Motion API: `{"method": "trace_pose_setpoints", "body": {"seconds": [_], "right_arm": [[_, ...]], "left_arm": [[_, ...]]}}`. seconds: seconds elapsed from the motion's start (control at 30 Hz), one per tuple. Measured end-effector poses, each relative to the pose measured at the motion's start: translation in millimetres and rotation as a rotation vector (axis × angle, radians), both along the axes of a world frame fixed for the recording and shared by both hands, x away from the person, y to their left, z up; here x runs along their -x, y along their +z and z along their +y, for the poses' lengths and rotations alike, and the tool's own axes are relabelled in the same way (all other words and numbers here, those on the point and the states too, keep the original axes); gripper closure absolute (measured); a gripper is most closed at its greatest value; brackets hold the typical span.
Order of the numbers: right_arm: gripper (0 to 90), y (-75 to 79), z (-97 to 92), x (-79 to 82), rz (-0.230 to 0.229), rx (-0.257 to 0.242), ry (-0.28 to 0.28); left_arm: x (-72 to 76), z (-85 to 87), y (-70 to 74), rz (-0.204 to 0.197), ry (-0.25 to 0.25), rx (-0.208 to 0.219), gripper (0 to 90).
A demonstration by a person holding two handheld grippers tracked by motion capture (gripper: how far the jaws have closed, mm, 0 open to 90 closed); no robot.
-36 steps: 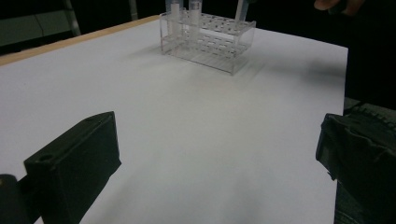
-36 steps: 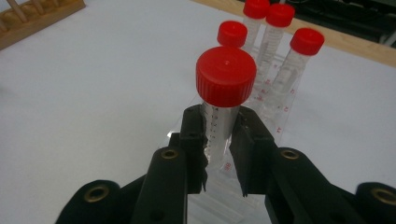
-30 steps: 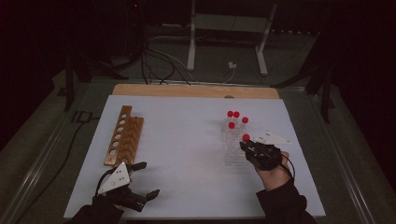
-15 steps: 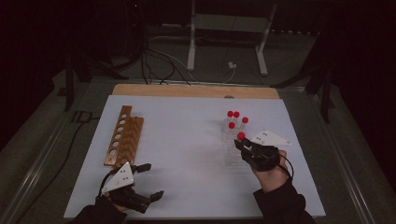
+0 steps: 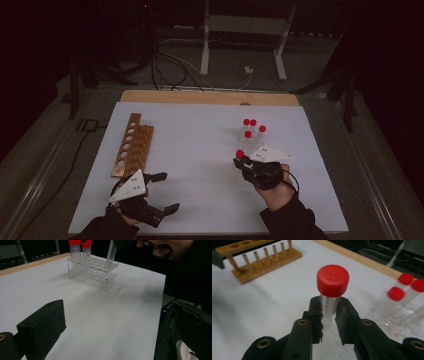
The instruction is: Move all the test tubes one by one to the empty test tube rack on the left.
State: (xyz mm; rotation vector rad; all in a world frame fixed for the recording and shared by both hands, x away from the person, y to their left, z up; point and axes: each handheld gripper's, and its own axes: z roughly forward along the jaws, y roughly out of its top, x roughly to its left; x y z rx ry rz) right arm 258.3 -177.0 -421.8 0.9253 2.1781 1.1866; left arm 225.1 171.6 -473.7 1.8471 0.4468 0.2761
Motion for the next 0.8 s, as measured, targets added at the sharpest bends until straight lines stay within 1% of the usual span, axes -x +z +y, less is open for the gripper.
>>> {"method": "trace_pose_setpoints", "body": {"seconds": [0.07,0.17,0.23,0.33,0.37,0.47,0.53,0.63,0.77,0.8], "right_arm": [[75.0,-4.7,6.1,0.7,0.011,0.009,0.025],[75.0,-8.0,10.4,1.6,0.016,0.015,0.04],[75.0,-10.5,13.1,2.2,0.022,0.017,0.05],[75.0,-15.3,17.7,3.3,0.034,0.019,0.066],[75.0,-19.0,21.1,4.6,0.044,0.026,0.08],[75.0,-22.6,24.4,5.8,0.05,0.032,0.097],[75.0,-23.7,25.5,6.4,0.053,0.032,0.1],[75.0,-28.2,30.5,8.3,0.069,0.035,0.121],[75.0,-30.9,34.1,10.4,0.075,0.038,0.138],[75.0,-32.4,36.7,11.5,0.08,0.036,0.15]], "left_arm": [[-2.9,-4.1,5.0,0.003,-0.007,0.008,2.3],[-4.8,-8.0,9.2,0.009,-0.014,0.016,2.3],[-6.8,-13.0,14.0,-0.001,-0.021,0.007,2.3],[-8.7,-20.3,18.8,-0.005,-0.031,0.008,2.3],[-9.5,-23.7,20.6,-0.006,-0.036,0.008,2.3],[-10.9,-30.2,24.5,-0.011,-0.047,0.005,2.4],[-11.8,-33.6,27.4,-0.013,-0.057,0.006,2.4],[-13.4,-38.3,31.8,-0.015,-0.065,0.01,2.8],[-15.5,-44.5,37.1,-0.019,-0.08,0.004,3.6],[-16.1,-46.4,38.5,-0.02,-0.083,0.006,4.2]]}}
